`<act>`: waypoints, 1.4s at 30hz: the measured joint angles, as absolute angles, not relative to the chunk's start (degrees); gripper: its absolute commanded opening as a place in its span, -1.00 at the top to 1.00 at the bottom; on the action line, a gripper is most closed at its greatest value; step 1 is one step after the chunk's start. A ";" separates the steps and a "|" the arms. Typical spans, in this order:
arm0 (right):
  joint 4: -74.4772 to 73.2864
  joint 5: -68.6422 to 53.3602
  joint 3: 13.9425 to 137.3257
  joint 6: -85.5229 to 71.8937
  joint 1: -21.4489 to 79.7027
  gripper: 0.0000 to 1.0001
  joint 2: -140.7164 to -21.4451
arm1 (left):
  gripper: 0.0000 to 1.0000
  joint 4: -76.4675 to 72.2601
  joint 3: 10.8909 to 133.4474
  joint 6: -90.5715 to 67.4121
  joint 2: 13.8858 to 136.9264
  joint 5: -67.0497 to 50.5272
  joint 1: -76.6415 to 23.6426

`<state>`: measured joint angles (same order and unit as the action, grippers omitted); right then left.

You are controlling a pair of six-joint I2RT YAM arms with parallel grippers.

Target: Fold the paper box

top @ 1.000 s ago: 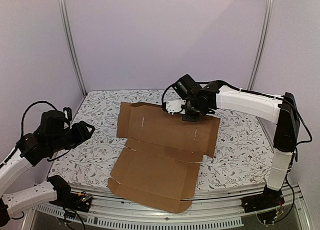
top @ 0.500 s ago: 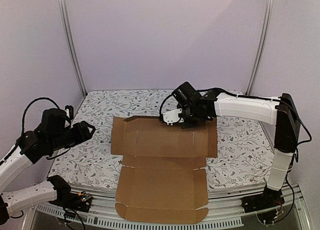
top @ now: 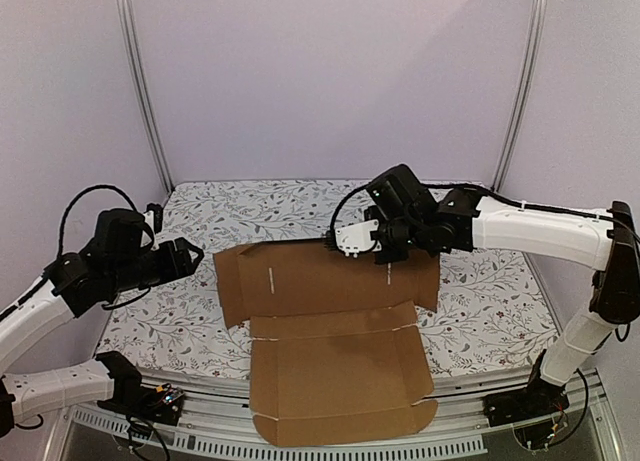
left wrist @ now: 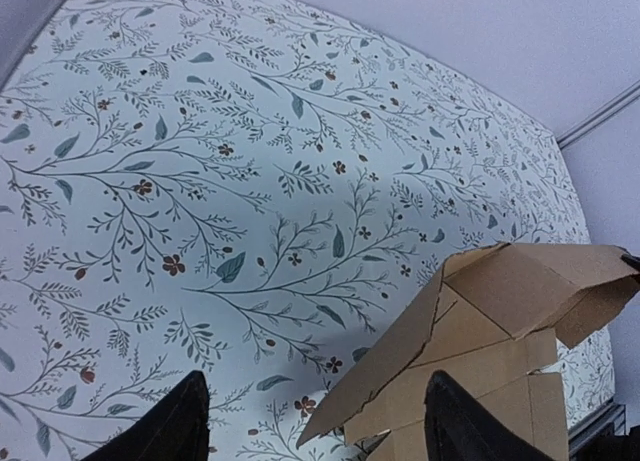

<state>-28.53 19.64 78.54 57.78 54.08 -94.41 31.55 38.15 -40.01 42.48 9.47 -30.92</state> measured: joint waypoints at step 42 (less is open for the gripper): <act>-8.05 45.98 67.05 52.97 67.18 1.00 -91.44 | 1.00 27.40 57.39 -38.00 66.52 -5.61 -32.58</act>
<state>-8.05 45.98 67.05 52.97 67.18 -91.44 27.40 57.39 -38.00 66.52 -5.61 -32.58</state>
